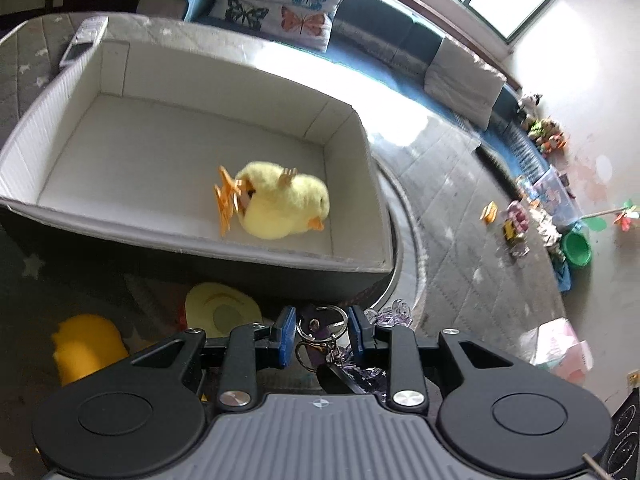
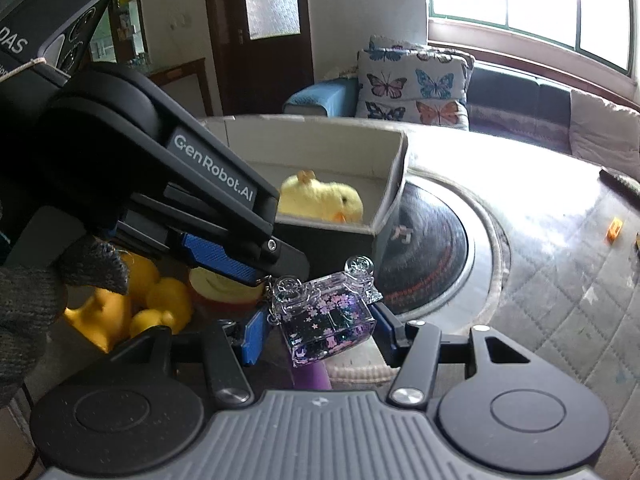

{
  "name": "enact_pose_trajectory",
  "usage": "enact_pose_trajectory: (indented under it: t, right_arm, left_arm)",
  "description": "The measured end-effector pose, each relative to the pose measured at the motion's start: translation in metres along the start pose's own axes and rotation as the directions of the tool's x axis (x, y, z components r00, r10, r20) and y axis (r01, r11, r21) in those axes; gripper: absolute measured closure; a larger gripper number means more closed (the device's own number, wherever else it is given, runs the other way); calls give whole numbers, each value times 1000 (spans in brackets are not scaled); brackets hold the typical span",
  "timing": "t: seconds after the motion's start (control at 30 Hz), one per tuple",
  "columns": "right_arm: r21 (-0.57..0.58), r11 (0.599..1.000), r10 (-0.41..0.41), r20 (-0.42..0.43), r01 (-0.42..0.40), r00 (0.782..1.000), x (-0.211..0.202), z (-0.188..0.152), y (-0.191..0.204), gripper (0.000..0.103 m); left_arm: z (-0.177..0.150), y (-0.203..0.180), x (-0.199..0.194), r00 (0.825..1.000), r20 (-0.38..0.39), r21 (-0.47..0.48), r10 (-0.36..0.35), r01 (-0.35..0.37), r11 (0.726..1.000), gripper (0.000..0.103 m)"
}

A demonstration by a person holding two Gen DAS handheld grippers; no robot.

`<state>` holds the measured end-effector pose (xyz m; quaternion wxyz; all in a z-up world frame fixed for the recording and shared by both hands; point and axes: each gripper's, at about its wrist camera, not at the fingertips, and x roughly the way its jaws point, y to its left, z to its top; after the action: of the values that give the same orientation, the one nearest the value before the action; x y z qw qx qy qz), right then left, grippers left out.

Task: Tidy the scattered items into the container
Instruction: 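Lift the keychain charm with the right tool over the box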

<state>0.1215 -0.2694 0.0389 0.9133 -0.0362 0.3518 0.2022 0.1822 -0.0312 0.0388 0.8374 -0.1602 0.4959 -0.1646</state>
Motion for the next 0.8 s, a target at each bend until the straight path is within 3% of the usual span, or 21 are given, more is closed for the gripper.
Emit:
enact_pose_trajectory:
  t: [0.3,0.8]
  right_arm:
    - [-44,999,34,77,-31,996,-8,39,13,48]
    - [-108,988,128,191,-109,973,27,127,44,48]
  left_arm:
    - [25,3,-40,992,114,-4,-46,47,999,72]
    - [92,43,-81,962,272,-59,-18,35,998,72]
